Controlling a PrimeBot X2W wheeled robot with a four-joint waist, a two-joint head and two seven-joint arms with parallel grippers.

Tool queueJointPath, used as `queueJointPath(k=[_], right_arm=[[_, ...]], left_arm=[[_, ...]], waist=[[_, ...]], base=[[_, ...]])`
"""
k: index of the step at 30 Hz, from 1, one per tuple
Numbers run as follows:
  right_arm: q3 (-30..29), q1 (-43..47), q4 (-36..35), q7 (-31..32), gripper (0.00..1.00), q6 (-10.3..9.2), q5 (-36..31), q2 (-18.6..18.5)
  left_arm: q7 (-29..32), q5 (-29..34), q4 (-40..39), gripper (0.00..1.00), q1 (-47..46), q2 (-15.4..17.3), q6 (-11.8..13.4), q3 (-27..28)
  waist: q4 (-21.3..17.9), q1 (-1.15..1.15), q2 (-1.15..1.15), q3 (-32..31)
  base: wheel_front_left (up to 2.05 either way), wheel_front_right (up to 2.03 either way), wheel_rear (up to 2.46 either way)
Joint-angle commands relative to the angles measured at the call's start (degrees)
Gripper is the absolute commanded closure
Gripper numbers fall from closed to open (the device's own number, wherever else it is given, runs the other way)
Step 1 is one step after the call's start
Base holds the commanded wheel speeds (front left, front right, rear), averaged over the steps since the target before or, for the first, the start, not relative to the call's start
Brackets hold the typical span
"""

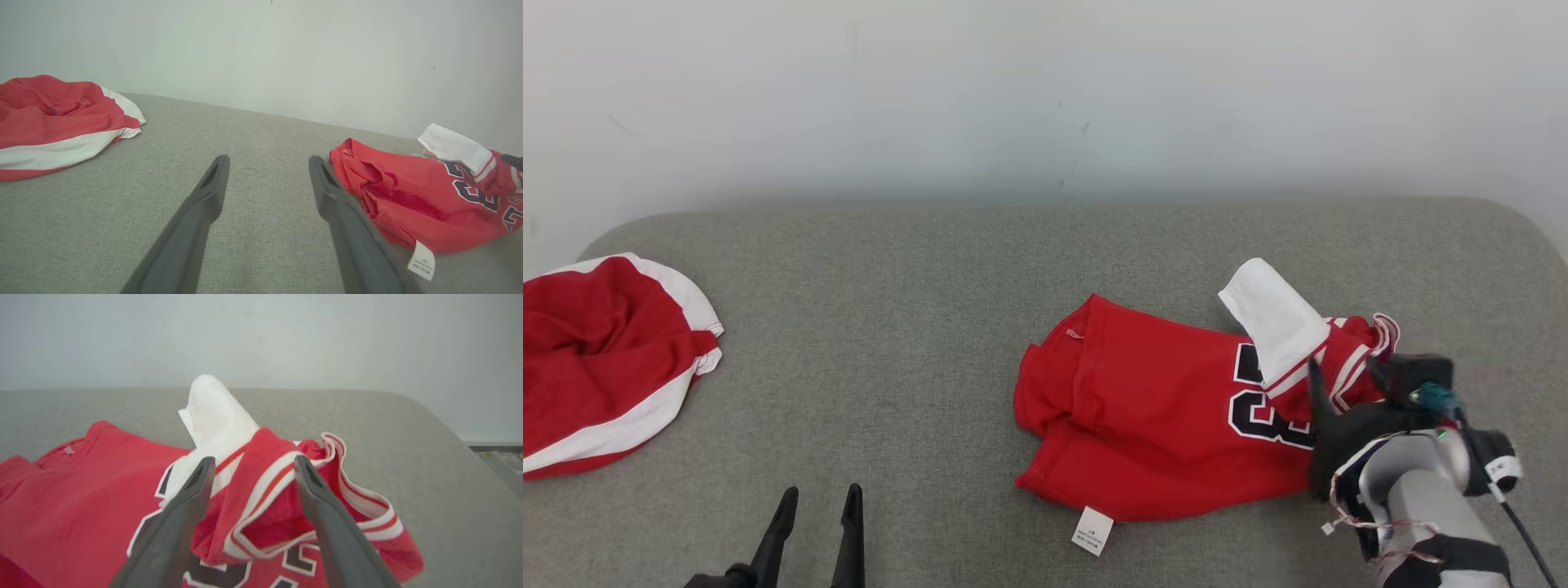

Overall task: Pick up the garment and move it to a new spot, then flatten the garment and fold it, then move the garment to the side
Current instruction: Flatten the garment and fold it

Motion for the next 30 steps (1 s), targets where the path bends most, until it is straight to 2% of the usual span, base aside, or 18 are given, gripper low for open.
queueJointPath(k=[1,4,8,12,14,17,24,30], right_arm=[[1.73,1.67,-0.52,3.27,0.0,0.04,0.04,0.45],[4.3,3.97,-2.82,9.71,0.0,0.04,0.24,1.21],[4.53,7.72,-8.0,15.26,0.0,0.05,-1.05,1.5],[6.63,10.28,-14.12,18.67,0.0,0.04,0.84,1.78],[8.25,11.31,-17.4,19.49,0.99,0.04,1.57,1.73],[9.68,12.0,-20.55,20.11,1.0,0.04,2.57,1.61],[12.23,12.77,-33.34,20.32,1.0,0.05,6.89,0.5],[9.59,16.08,-41.24,24.68,1.0,0.05,7.02,-0.95]], left_arm=[[-0.05,-0.29,-0.02,0.0,0.69,-0.02,-0.09,0.2],[-0.05,-0.32,0.06,0.0,0.77,-0.06,-0.15,0.24],[-0.05,-0.29,0.21,0.0,0.75,-0.12,-0.22,0.15],[-0.05,-0.42,0.34,0.0,0.87,-0.15,-0.31,0.34],[-0.05,-0.42,0.38,0.0,1.03,-0.16,-0.35,0.59],[-0.06,-0.42,0.34,0.0,1.09,-0.17,-0.27,0.81],[-0.06,-0.22,0.13,0.0,1.56,-0.28,-0.24,0.88],[-0.05,-0.04,0.04,0.0,1.82,-0.32,-0.1,0.67]], waist=[[0.02,0.0,0.0,-0.06],[0.14,0.0,0.0,-0.18],[0.35,0.0,0.0,-0.27],[0.36,0.0,0.0,-0.48],[0.19,0.0,0.0,-0.59],[0.01,0.0,0.0,-0.71],[-0.34,0.0,0.0,-1.35],[-0.41,0.0,0.0,-1.83]], base=[[0.0,0.0,0.0],[0.0,0.0,0.0],[0.0,0.0,0.0],[0.0,0.0,0.0],[0.0,0.0,0.0],[0.0,0.0,0.0],[0.0,0.0,0.0],[0.0,0.0,0.0]])
